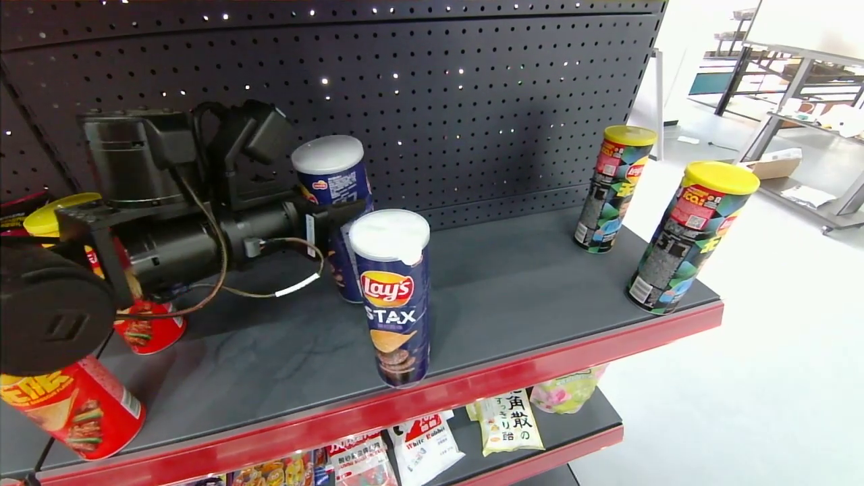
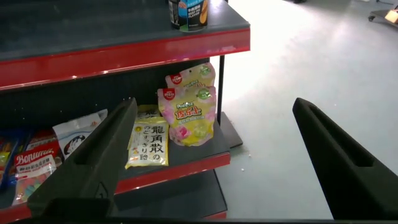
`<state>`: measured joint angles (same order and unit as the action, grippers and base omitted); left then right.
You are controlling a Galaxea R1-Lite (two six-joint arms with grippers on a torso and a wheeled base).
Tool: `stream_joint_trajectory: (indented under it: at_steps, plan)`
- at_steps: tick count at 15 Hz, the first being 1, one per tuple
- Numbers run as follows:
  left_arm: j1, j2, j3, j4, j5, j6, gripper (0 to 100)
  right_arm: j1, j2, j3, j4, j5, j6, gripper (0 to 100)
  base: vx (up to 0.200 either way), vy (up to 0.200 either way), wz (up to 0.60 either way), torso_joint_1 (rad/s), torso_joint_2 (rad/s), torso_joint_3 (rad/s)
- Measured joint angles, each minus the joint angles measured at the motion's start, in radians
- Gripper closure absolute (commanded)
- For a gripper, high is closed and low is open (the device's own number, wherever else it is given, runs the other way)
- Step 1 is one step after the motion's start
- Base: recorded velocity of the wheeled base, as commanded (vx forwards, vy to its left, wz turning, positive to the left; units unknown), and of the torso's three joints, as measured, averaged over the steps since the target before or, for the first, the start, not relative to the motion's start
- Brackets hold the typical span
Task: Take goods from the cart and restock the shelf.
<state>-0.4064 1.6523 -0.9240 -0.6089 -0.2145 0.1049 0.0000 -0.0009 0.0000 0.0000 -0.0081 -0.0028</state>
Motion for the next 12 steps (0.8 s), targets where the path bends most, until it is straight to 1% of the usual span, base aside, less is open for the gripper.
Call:
stream_joint_trajectory:
  at_steps: [2, 3, 6, 9, 12]
  plan:
    - [0.0, 0.055, -0.018, -0.061, 0.0, 0.0, 100, 0.0, 0.0, 0.0, 0.0, 0.0, 0.0, 0, 0.0, 0.0, 0.0, 0.0, 0.0, 0.0]
    - [0.001, 0.078, -0.022, -0.075, 0.0, 0.0, 100, 0.0, 0.0, 0.0, 0.0, 0.0, 0.0, 0, 0.0, 0.0, 0.0, 0.0, 0.0, 0.0]
    - [0.003, 0.13, -0.029, -0.096, -0.001, 0.0, 100, 0.0, 0.0, 0.0, 0.0, 0.0, 0.0, 0, 0.0, 0.0, 0.0, 0.0, 0.0, 0.0]
    - [0.003, 0.171, -0.076, -0.109, -0.001, -0.002, 100, 0.0, 0.0, 0.0, 0.0, 0.001, 0.0, 0, 0.0, 0.0, 0.0, 0.0, 0.0, 0.0]
    - [0.003, 0.198, -0.095, -0.121, 0.0, -0.002, 100, 0.0, 0.0, 0.0, 0.0, 0.0, 0.0, 0, 0.0, 0.0, 0.0, 0.0, 0.0, 0.0]
